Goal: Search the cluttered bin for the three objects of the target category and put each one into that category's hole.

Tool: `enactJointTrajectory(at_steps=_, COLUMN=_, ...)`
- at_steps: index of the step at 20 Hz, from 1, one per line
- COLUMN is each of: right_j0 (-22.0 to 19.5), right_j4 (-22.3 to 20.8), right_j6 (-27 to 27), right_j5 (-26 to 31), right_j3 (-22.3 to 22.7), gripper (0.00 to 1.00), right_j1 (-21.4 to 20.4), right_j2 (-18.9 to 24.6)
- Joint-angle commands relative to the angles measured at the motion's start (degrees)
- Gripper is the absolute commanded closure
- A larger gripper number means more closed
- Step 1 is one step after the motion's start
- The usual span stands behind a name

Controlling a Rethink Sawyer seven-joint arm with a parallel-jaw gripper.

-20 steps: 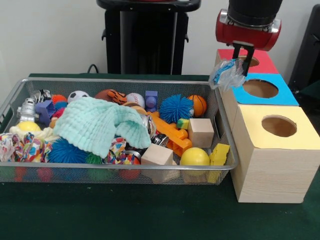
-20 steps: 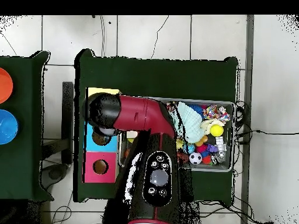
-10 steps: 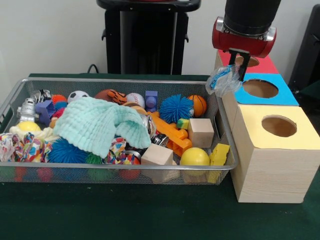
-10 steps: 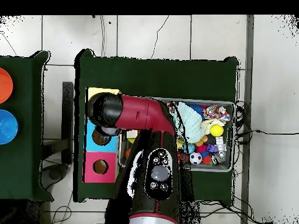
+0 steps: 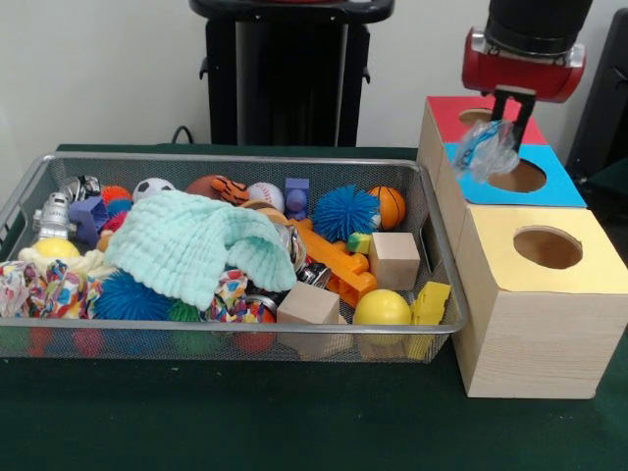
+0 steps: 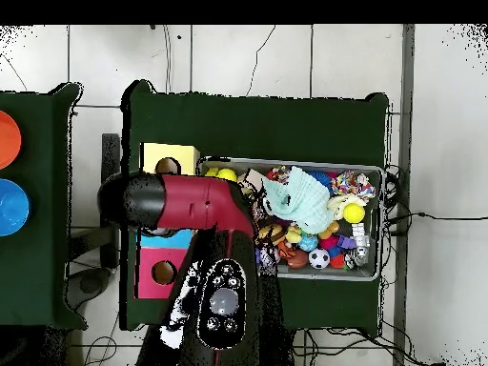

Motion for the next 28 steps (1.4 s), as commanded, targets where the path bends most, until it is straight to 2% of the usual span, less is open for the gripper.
enactJointTrajectory(at_steps=1, right_j0=2.1, right_j4=-0.8, right_j6=11.1, right_j5=-7.6, right_j3=10.6, gripper=1.0, right_j1=-2.4, right_j2=0.8)
enactJointTrajectory(at_steps=15, right_j0=-1.1, right_j4=-2.0, right_j6=7.1, right_j5=-17.3, right_j3=15.2, gripper=1.0, right_j1=-0.6, right_j2=1.4)
enactJointTrajectory(at_steps=21, right_j0=-2.0, right_j4=-2.0, right_j6=6.2, right_j5=-18.2, right_j3=16.3, gripper=1.0, right_j1=-0.7, right_j2=2.2)
enactJointTrajectory(at_steps=28, right_j0=-0.6, right_j4=-1.2, right_j6=8.1, right_j5=-18.1, right_j3=17.4, gripper=1.0, right_j1=-1.4, right_j2=2.2)
